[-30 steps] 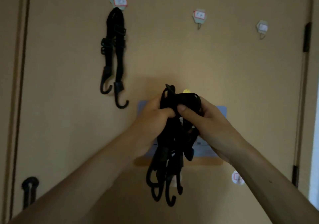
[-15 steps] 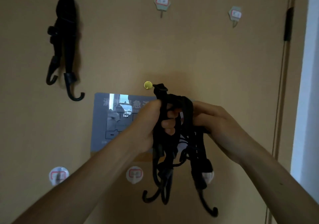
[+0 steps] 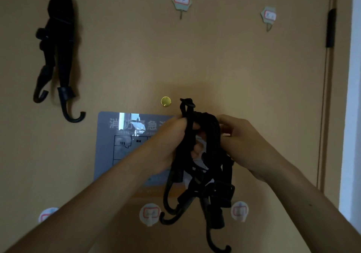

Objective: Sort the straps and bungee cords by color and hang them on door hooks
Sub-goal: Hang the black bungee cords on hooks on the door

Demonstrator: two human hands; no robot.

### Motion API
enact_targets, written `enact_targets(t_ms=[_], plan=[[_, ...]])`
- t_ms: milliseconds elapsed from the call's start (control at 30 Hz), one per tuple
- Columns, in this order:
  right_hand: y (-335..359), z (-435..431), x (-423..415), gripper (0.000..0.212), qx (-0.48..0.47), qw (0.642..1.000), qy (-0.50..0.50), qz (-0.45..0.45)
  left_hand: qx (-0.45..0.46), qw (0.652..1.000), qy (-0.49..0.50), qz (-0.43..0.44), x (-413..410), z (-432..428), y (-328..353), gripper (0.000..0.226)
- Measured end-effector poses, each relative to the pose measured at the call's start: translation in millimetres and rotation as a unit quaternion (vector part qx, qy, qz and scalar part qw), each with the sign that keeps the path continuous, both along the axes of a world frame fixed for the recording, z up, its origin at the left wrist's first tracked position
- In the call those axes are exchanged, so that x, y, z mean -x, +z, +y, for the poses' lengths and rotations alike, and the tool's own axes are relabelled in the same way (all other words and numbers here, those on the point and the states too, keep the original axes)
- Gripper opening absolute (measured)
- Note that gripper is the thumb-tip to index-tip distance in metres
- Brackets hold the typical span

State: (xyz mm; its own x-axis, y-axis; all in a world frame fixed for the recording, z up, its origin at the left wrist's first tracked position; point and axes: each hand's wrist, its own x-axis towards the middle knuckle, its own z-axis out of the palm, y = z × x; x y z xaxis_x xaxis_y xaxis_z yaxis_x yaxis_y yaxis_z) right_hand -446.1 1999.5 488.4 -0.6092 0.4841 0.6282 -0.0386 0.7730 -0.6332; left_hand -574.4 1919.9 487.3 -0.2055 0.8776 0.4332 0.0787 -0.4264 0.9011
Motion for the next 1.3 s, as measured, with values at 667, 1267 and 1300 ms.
enact_targets(t_ms=[667, 1267, 1300], plan=[[4.8, 11.1, 34.6, 0.01, 0.138, 0.971, 0.011, 0.196, -0.077, 0.993, 0.01, -0.086, 76.7, -2.9, -3.8, 0.033], [18.8, 40.4, 14.5, 0.027, 0.056, 0.968, -0.125, 0.21, -0.04, 0.996, 0.014, -0.081, 73.9, -19.8, 7.5, 0.017], [17.8, 43.5, 12.4, 0.027, 0.033, 0.97, -0.14, 0.198, -0.038, 0.994, 0.004, -0.1, 76.7, -19.0, 7.7, 0.02]])
